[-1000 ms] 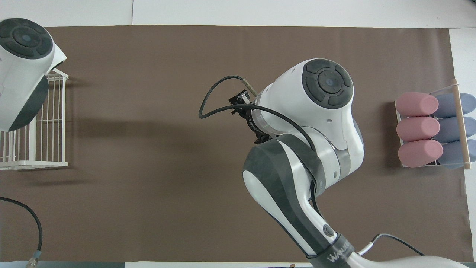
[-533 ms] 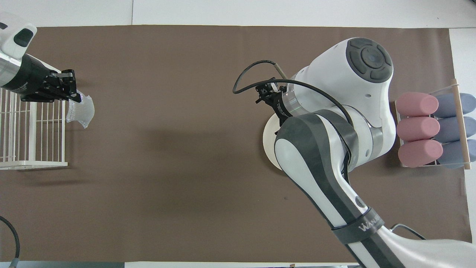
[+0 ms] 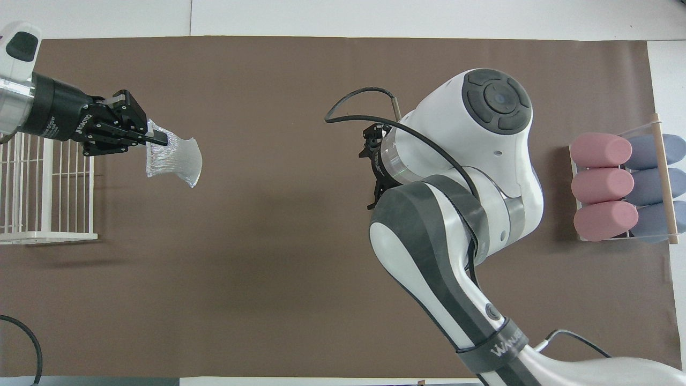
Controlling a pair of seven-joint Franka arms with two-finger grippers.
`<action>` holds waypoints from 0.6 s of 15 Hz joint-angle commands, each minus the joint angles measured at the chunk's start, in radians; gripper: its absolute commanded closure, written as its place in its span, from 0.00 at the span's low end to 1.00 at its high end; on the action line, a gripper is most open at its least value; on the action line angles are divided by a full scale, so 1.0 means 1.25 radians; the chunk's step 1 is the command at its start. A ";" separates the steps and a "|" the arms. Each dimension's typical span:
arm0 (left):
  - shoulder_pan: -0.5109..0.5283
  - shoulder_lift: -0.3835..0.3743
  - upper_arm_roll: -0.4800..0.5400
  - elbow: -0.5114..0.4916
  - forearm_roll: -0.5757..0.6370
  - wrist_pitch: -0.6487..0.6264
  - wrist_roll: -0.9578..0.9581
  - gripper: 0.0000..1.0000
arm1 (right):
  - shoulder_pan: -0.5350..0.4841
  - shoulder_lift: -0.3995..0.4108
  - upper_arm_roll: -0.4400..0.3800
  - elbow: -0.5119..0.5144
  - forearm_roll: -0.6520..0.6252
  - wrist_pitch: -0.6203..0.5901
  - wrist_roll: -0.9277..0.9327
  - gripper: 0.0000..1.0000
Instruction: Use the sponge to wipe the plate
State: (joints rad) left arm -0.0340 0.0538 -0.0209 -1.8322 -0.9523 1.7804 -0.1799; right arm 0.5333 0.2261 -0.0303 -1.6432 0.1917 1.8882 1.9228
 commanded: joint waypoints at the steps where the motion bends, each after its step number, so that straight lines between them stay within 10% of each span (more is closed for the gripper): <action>1: -0.017 -0.081 -0.002 -0.160 -0.137 0.063 0.097 1.00 | 0.027 0.001 0.005 0.056 -0.039 -0.049 0.030 0.00; 9: -0.039 -0.069 -0.002 -0.310 -0.361 -0.006 0.370 1.00 | 0.072 0.273 0.002 0.493 -0.043 -0.248 0.137 0.00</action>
State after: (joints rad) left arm -0.0795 -0.0149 -0.0346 -2.1651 -1.3563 1.8062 0.1567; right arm 0.6140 0.3821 -0.0270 -1.2992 0.1641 1.6673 2.0055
